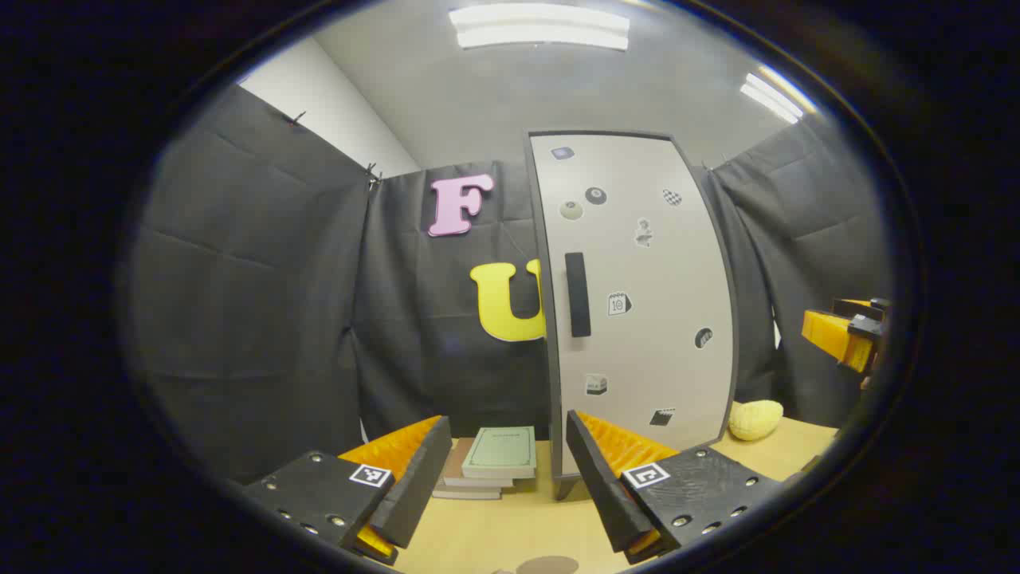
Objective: Open the cabinet door with the right hand, grasp the bottle in the cabinet with the left hand and place it on the coaster, then close the cabinet door with the right hand.
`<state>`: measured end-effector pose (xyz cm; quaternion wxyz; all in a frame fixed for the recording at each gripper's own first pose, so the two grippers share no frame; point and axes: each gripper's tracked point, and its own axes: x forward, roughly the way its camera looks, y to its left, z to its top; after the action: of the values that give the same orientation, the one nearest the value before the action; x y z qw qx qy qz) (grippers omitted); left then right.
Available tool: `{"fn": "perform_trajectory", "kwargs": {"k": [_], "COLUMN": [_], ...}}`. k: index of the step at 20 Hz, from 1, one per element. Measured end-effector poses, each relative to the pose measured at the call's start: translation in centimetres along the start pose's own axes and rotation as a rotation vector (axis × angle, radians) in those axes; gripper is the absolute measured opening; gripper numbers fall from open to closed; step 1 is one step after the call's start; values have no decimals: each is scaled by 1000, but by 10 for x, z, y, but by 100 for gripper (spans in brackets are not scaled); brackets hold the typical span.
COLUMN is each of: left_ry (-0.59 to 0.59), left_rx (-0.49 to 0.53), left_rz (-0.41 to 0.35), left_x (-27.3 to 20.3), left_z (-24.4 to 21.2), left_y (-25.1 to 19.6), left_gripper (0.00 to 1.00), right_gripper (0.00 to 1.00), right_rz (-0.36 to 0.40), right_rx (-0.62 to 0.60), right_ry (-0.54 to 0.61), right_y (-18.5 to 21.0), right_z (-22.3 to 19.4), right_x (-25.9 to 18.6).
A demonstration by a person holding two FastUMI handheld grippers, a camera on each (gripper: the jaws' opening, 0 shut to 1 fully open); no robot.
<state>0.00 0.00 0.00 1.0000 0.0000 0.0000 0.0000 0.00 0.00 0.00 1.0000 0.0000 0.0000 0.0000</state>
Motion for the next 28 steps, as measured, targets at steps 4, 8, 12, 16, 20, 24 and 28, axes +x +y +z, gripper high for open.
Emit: {"fn": "perform_trajectory", "kwargs": {"k": [4,8,12,16,20,24,28], "left_ry": [0,-2,-9,-9,-12,-16,-12], "left_rx": [1,1,5,4,3,10,12], "left_rz": [-3,-2,2,13,22,31,55], "left_x": [2,4,5,5,4,3,-2], "left_z": [-1,0,3,3,4,6,4], "left_y": [-3,-3,-2,4,9,14,27], "left_gripper": [89,89,89,89,89,89,89], "right_gripper": [98,98,97,98,98,98,97], "right_rz": [-2,2,6,29,33,40,70], "right_rx": [-3,-10,-9,5,5,12,18], "right_ry": [1,10,8,16,11,19,29], "right_y": [-2,-1,1,9,12,16,28], "right_z": [-1,-3,-2,-3,-1,0,5], "right_x": [3,5,7,8,10,14,20]}}
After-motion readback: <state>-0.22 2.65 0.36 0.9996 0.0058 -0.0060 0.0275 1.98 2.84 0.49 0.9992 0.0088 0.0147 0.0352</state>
